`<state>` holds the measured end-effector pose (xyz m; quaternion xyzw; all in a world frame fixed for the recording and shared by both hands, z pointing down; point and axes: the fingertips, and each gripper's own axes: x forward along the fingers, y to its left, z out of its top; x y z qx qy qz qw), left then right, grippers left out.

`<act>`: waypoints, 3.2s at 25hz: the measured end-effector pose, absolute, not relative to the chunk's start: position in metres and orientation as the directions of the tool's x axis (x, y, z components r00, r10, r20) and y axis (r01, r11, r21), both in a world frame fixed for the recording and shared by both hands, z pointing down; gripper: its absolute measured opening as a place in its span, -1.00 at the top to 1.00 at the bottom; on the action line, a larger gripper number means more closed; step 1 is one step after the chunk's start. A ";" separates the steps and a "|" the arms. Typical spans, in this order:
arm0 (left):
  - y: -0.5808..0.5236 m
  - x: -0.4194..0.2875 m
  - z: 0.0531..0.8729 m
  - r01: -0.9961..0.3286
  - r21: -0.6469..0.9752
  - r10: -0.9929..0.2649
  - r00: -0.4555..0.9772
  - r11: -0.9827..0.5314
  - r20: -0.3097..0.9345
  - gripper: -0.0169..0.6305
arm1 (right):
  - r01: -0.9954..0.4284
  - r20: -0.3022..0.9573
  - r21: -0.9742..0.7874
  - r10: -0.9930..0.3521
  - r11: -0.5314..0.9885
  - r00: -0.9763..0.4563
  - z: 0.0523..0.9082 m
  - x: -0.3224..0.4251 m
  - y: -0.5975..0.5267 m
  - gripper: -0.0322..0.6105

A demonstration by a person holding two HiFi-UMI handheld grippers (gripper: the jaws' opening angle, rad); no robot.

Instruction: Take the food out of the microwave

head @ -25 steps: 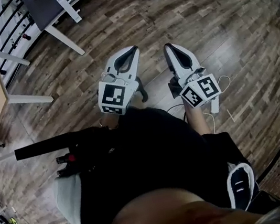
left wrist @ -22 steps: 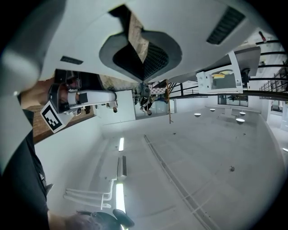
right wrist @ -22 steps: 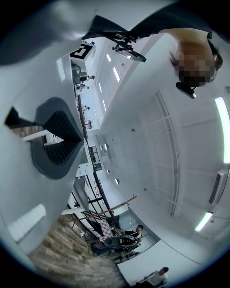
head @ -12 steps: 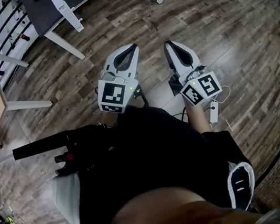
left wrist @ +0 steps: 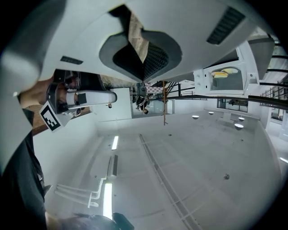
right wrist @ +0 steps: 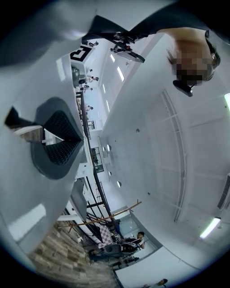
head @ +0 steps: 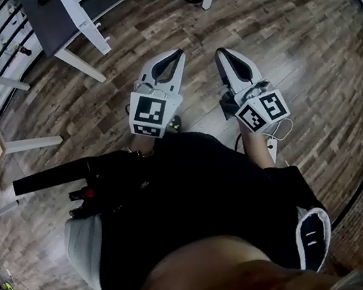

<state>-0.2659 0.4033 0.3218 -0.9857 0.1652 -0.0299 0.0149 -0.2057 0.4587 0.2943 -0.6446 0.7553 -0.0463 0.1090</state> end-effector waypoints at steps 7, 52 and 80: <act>0.352 -0.261 0.324 -0.336 -0.016 -0.336 0.940 -0.942 0.054 0.93 | -0.960 -0.103 -0.219 -0.983 0.173 -0.153 0.294 -0.200 0.407 0.90; 0.230 -0.231 0.341 -0.519 -0.067 -0.523 0.847 -0.852 0.093 0.93 | -0.881 -0.093 -0.265 -0.920 0.391 -0.380 0.309 -0.151 0.250 0.90; 0.129 -0.135 0.323 -0.642 -0.116 -0.653 0.750 -0.757 0.107 0.93 | -0.778 -0.167 -0.312 -0.838 0.545 -0.519 0.304 -0.054 0.131 0.90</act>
